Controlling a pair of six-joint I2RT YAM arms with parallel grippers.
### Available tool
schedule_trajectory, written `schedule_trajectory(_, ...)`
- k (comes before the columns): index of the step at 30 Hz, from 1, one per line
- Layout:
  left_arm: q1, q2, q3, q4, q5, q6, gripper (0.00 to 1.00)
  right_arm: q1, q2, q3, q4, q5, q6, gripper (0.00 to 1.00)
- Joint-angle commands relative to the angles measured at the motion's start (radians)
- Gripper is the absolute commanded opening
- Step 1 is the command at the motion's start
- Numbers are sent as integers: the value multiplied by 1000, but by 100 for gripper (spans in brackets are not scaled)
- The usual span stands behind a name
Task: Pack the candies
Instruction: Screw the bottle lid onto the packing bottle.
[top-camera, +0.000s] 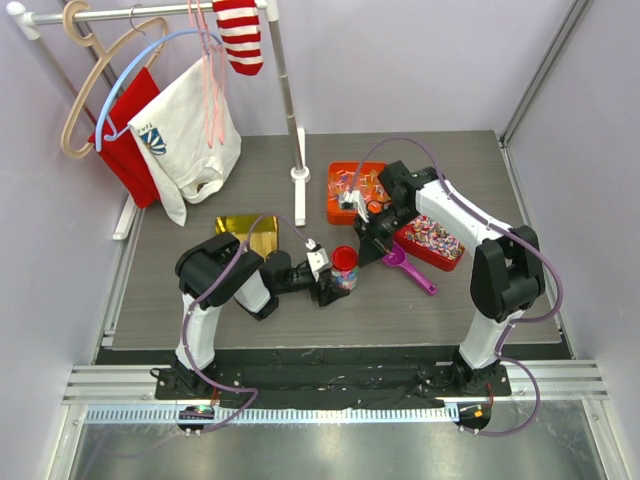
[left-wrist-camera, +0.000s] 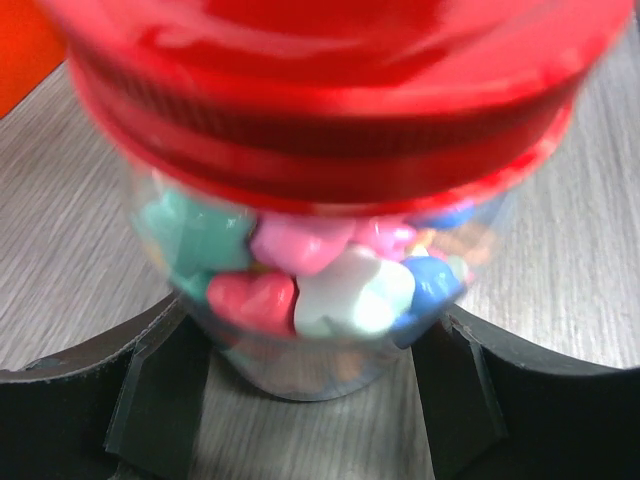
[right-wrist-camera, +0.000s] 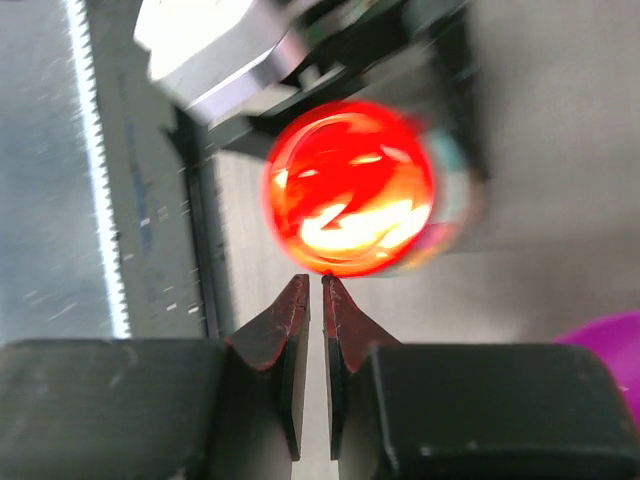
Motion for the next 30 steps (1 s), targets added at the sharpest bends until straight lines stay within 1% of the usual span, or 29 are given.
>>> schedule_trajectory(1, 13, 13, 5, 192, -63, -32, 26, 48, -12, -40, -95, -37, -14, 16)
schedule_trajectory(5, 13, 13, 5, 192, -62, -32, 25, 58, -21, -32, -95, -31, -12, 16)
schedule_trajectory(9, 13, 11, 5, 192, -62, -32, 25, 57, -60, 5, -92, 62, -21, 20)
schedule_trajectory(12, 13, 13, 5, 192, -62, -32, 25, 55, -77, 54, -97, 76, -17, 25)
schedule_trajectory(13, 13, 14, 6, 192, -62, -32, 25, 55, -77, 84, -98, 66, -17, 29)
schedule_trajectory(15, 14, 13, 6, 192, -60, -32, 25, 55, -69, 120, -111, 49, -11, 32)
schedule_trajectory(19, 13, 13, 6, 192, -60, -32, 25, 57, 7, 209, -105, -13, 9, 41)
schedule_trajectory(21, 13, 13, 6, 192, -62, -31, 25, 57, 41, 241, -83, -22, 23, 43)
schedule_trajectory(26, 13, 11, 6, 192, -59, -31, 25, 58, 149, 298, -48, -56, 63, 44)
schedule_trajectory(30, 13, 14, 8, 192, -60, -32, 25, 61, 190, 336, -48, -67, 61, 44)
